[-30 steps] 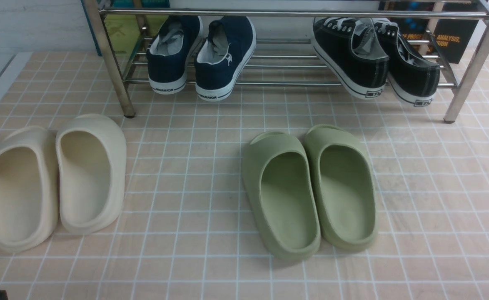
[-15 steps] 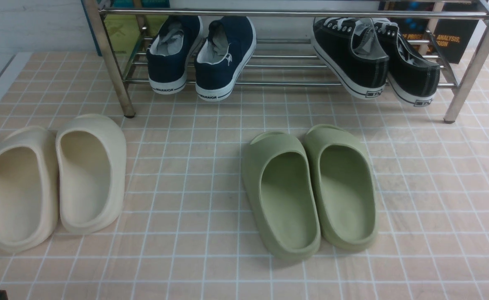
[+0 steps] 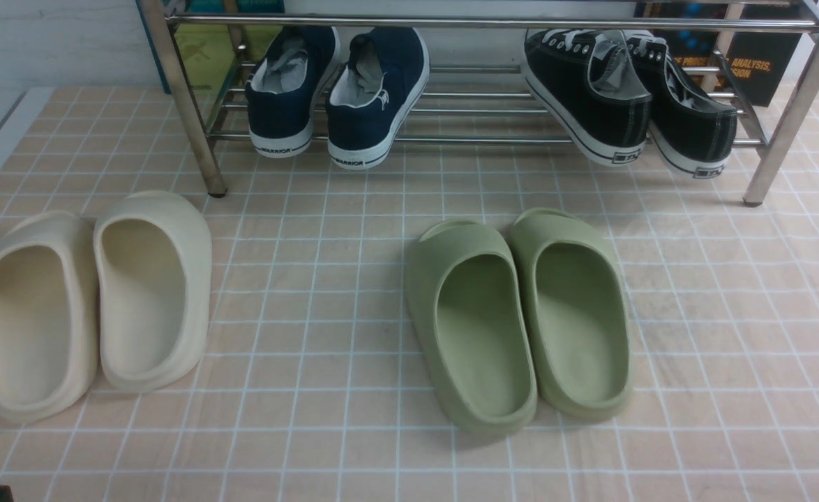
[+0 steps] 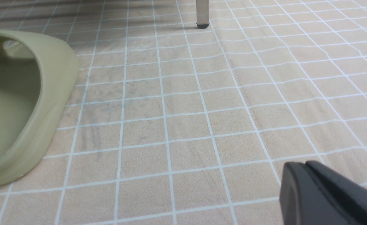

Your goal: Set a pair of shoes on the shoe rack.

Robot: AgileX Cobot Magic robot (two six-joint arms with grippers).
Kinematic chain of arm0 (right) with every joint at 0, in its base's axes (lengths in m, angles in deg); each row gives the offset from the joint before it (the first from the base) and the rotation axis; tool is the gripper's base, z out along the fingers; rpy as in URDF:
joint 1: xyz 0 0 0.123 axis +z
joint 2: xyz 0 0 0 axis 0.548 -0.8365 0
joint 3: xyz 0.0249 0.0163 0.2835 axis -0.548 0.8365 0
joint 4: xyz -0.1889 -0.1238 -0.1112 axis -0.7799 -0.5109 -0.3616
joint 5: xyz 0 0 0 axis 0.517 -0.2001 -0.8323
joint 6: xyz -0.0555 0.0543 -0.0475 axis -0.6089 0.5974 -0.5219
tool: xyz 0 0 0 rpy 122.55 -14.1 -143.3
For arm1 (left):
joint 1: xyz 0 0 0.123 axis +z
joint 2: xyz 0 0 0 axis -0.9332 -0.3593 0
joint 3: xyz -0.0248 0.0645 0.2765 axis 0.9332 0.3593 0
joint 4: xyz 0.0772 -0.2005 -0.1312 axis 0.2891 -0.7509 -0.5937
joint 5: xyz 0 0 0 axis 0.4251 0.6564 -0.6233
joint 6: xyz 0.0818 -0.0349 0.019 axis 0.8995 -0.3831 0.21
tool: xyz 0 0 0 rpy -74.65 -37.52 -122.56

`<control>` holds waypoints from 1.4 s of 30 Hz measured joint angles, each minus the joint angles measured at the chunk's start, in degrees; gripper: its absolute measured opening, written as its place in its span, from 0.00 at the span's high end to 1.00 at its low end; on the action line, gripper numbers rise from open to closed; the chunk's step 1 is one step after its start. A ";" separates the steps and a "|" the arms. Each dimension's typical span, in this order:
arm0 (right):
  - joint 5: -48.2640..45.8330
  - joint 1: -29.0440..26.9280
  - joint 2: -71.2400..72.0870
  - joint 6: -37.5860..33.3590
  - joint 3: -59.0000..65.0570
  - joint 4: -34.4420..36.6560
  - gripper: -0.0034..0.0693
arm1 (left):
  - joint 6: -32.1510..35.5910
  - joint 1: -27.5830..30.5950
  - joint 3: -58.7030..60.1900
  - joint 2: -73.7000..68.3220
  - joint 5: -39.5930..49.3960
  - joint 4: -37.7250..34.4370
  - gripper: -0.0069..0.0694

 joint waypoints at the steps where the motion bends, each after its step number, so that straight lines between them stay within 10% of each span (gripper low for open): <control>1: 0.00 0.00 0.00 0.00 0.00 0.00 0.91 | 0.00 0.00 0.00 0.00 0.00 0.00 0.60; 42: 0.00 0.00 0.00 -0.05 0.00 0.16 0.84 | 0.00 0.00 0.00 0.00 0.00 0.00 0.60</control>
